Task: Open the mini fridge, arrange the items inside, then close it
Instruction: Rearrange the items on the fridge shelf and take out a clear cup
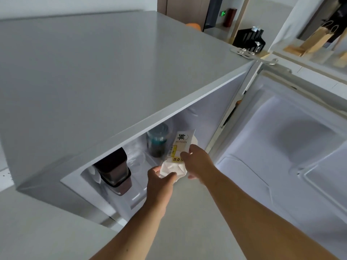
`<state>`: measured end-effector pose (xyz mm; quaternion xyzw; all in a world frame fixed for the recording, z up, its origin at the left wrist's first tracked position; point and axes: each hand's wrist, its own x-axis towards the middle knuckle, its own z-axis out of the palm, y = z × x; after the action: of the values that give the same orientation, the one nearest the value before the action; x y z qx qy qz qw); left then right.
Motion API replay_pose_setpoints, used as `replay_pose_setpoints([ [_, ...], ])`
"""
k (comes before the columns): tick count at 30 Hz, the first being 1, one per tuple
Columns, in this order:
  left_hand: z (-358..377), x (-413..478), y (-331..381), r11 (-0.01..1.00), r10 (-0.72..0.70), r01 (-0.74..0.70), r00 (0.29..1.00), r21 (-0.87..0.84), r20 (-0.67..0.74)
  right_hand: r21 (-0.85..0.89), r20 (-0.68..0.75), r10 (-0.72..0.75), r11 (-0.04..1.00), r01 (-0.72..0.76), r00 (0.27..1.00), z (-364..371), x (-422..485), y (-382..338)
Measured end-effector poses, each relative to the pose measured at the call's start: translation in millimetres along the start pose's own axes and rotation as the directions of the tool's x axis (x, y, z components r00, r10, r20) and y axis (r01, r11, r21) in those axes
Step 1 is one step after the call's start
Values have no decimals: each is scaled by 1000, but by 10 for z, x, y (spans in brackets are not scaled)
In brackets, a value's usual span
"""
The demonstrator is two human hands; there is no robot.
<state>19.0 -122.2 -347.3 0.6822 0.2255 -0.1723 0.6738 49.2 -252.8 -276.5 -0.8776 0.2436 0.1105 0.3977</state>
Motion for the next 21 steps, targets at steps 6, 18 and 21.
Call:
replay_pose_setpoints([
  [6, -40, -184, 33, 997, 24, -32, 994, 73, 110, -73, -67, -104, 992, 100, 992, -56, -3, 134],
  [18, 486, 109, 224, 981, 10, 49, 954, -187, 300, -80, -241, -209, 977, 195, 948, -197, 419, 23],
  [21, 612, 361, 201, 978, 4, 57, 958, -202, 288, -37, -228, -246, 969, 244, 942, -143, 613, 75],
])
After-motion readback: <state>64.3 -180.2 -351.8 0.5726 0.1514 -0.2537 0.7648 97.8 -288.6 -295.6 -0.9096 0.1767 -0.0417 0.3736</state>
